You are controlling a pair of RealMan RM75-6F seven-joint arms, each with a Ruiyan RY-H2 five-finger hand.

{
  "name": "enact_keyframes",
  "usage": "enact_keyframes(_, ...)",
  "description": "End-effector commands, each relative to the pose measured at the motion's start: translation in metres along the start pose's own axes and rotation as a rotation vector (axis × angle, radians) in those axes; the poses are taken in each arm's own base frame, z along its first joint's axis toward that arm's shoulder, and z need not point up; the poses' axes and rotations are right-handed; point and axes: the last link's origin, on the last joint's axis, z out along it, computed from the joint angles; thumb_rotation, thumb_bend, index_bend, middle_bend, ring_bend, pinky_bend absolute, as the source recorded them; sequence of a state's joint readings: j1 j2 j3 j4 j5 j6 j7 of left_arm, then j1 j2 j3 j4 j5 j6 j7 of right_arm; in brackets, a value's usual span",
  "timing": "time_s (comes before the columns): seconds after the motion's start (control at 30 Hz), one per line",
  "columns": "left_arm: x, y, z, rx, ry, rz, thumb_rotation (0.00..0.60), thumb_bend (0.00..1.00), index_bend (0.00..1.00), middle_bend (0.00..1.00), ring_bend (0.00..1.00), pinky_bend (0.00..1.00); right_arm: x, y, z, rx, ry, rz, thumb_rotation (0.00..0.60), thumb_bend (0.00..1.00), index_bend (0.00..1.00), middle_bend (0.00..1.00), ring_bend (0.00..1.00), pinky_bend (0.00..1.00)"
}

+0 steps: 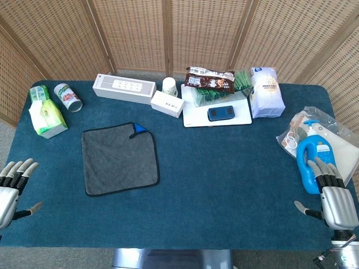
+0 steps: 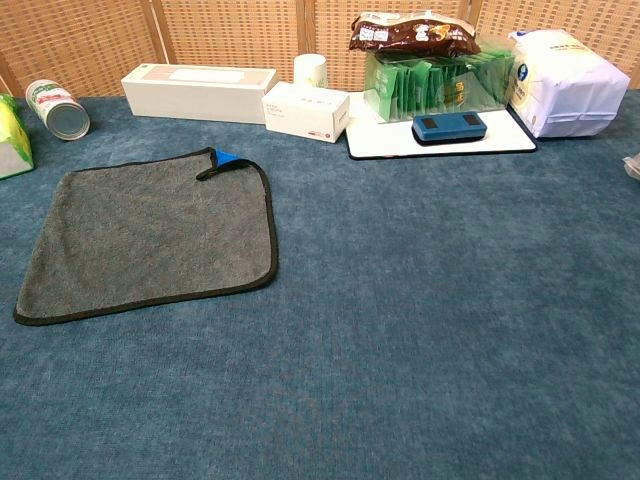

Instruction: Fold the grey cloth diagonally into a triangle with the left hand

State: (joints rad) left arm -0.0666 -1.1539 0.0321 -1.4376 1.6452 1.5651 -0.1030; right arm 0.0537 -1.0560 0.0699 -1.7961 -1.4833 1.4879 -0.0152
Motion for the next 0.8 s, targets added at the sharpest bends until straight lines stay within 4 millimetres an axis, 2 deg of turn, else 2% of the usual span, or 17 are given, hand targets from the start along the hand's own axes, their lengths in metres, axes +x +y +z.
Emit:
enact_keyframes(0.03,0.0,0.0,0.0,-0.001,-0.001,0.0,0.6,0.09,0.0,0.0,0.0,0.05,0.0,0.0,0.0,0.0,0.0,0.001,0.6,0.0,0.0,0.0,0.0,0.0)
enact_keyframes(0.27,-0.001,0.001,-0.001,-0.001,-0.001,0.003,0.6,0.09,0.0,0.0,0.0,0.05,0.0,0.0,-0.001,0.002,-0.002,0.002,0.6,0.0,0.0,0.0,0.0,0.0)
enact_keyframes(0.47,-0.005,0.004,0.013,-0.009,-0.017,0.011,0.6,0.09,0.0,0.0,0.0,0.06,0.002,0.0,0.0,-0.007,0.006,0.011,0.6,0.0,0.0,0.0,0.0,0.0)
enact_keyframes(0.6,-0.005,0.006,0.032,-0.01,-0.009,0.006,0.6,0.09,0.0,0.0,0.0,0.08,0.003,0.004,0.003,-0.025,0.007,0.012,0.6,0.0,0.0,0.0,0.0,0.0)
enact_keyframes(0.7,-0.003,0.007,0.064,-0.022,-0.007,0.04,0.6,0.09,0.01,0.0,0.0,0.08,0.0,0.006,0.006,-0.037,-0.004,0.003,0.6,0.0,0.0,0.0,0.0,0.0)
enact_keyframes(0.8,-0.001,0.011,0.087,-0.035,-0.013,0.055,0.6,0.09,0.03,0.0,0.0,0.08,-0.002,0.007,0.008,-0.041,-0.01,-0.001,0.6,0.0,0.0,0.0,0.0,0.0)
